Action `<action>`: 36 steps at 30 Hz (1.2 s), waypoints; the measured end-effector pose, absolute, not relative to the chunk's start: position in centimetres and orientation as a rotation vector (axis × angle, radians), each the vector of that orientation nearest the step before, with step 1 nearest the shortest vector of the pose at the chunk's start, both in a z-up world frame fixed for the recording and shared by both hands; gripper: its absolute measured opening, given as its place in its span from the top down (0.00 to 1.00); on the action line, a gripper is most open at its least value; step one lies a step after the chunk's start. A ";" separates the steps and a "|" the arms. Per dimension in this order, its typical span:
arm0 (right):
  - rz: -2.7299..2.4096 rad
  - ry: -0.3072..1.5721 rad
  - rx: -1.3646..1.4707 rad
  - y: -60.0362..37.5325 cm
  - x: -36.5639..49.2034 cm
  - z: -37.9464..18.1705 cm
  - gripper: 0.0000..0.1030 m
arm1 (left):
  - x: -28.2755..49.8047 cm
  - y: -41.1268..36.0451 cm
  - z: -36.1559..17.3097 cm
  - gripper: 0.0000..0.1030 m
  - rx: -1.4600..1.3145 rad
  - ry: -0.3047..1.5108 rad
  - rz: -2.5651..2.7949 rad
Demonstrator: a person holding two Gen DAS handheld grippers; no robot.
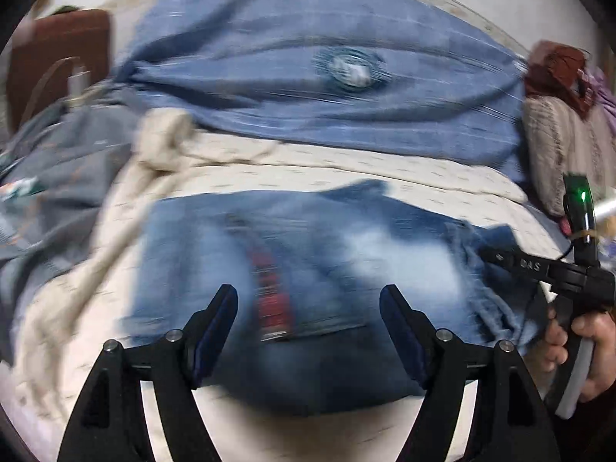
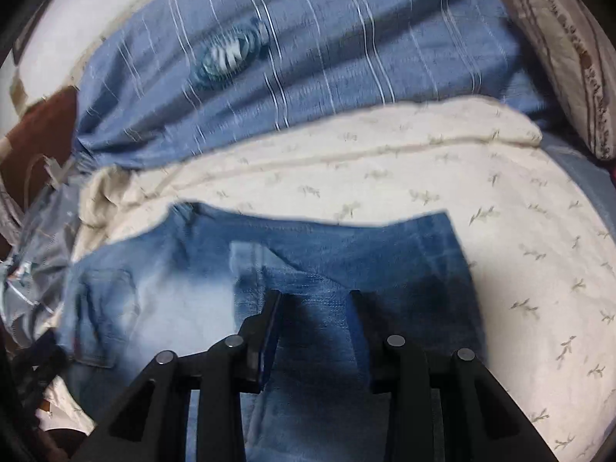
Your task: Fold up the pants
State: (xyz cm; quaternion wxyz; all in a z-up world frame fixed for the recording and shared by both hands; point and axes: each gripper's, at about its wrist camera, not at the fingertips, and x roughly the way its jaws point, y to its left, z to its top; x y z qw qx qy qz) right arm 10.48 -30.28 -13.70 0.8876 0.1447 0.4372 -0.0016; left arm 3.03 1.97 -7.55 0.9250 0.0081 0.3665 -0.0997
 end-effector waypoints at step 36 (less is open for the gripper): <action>0.138 0.764 0.313 -28.9 1.8 -10.7 0.64 | 6.2 13.3 -11.9 0.09 -0.567 0.923 -0.222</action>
